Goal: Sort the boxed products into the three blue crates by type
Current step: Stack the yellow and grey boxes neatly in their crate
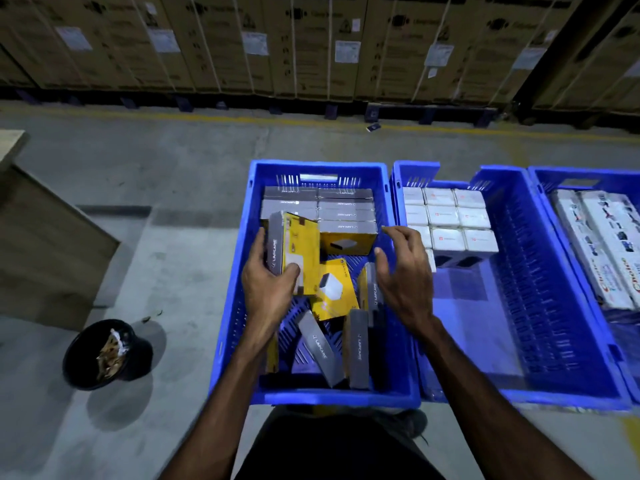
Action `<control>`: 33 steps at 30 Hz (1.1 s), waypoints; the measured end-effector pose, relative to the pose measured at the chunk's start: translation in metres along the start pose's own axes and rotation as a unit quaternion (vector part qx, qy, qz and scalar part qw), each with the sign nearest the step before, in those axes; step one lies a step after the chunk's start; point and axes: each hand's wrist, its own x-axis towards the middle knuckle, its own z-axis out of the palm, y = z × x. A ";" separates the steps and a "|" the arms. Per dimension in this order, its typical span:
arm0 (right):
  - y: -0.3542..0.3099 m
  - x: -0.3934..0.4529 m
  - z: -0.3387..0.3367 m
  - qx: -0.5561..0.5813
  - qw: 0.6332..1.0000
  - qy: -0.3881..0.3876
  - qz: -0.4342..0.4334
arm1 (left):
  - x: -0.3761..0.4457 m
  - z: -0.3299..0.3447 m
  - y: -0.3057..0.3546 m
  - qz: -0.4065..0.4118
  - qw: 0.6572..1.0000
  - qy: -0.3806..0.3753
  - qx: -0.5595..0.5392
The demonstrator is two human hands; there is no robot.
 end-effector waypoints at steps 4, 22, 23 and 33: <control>-0.047 -0.009 -0.005 0.224 0.966 -0.102 0.085 | -0.005 -0.017 0.003 -0.025 0.990 -0.099 -0.098; -0.047 -0.049 -0.018 0.073 0.988 -0.131 -0.025 | -0.009 -0.020 0.010 0.070 0.996 -0.009 -0.047; -0.049 -0.052 -0.017 0.069 0.991 -0.111 -0.022 | -0.015 -0.016 0.013 -0.020 0.990 0.015 -0.138; -0.051 -0.071 0.006 -0.023 0.989 -0.096 -0.114 | -0.013 -0.006 0.030 -0.081 0.980 0.011 -0.179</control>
